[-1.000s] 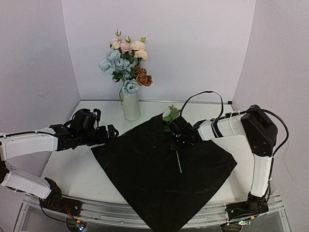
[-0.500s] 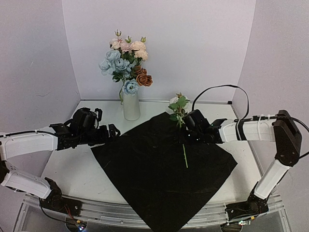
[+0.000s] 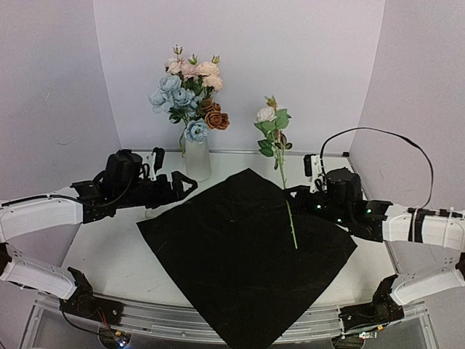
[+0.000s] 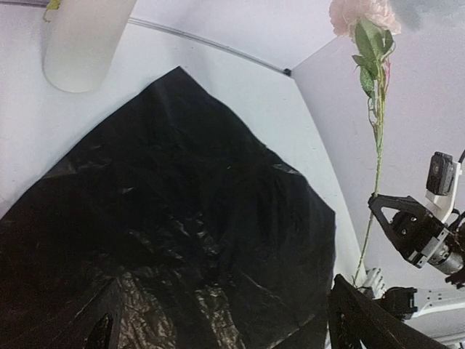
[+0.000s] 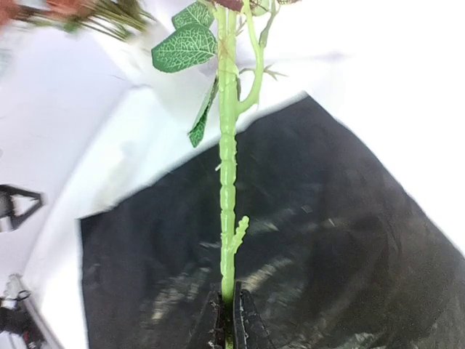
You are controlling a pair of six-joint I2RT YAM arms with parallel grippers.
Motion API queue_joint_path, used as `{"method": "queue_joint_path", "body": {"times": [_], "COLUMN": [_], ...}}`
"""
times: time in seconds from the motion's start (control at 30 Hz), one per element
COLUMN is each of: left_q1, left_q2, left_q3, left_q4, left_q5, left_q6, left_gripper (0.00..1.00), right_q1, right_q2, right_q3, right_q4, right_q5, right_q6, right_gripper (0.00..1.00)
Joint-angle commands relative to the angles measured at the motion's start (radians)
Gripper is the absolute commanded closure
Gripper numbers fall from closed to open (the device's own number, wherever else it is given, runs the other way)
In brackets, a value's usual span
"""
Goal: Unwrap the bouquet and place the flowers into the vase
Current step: Pick up the fake flower from the wrapping paper.
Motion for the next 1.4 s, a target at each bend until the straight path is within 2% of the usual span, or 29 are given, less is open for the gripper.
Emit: {"method": "queue_joint_path", "body": {"times": [0.0,0.17,0.47,0.6,0.87,1.37], "left_q1": [-0.016,-0.053,-0.183,-0.226,-0.25,-0.25], "left_q2": [-0.063,-0.072,0.006,0.077,0.178,0.246], "left_q3": [0.051,0.089,0.275,0.37,0.477,0.548], "left_q4": [0.163,0.211,0.227,0.245,0.259,0.31], "left_q5": [0.124,0.174,0.111,0.154,0.163,0.145], "left_q6": [-0.01,-0.011,0.035,0.085,0.106,0.122], "left_gripper": [0.02,0.05,0.09,0.23,0.38,0.45], "right_q1": [-0.003,-0.002,-0.002,0.0,0.011,0.015], "right_q2": [-0.132,-0.188,-0.136,-0.106,-0.08,-0.045], "right_q3": [-0.035,-0.027,0.048,0.068,0.098,0.119], "right_q4": [0.182,0.231,0.286,0.321,0.366,0.388], "right_q5": [-0.162,-0.302,-0.51,-0.548,-0.594,-0.636], "right_q6": [-0.116,-0.142,-0.119,-0.105,-0.091,-0.086], "right_gripper": [1.0,1.0,1.0,1.0,1.0,1.0]}}
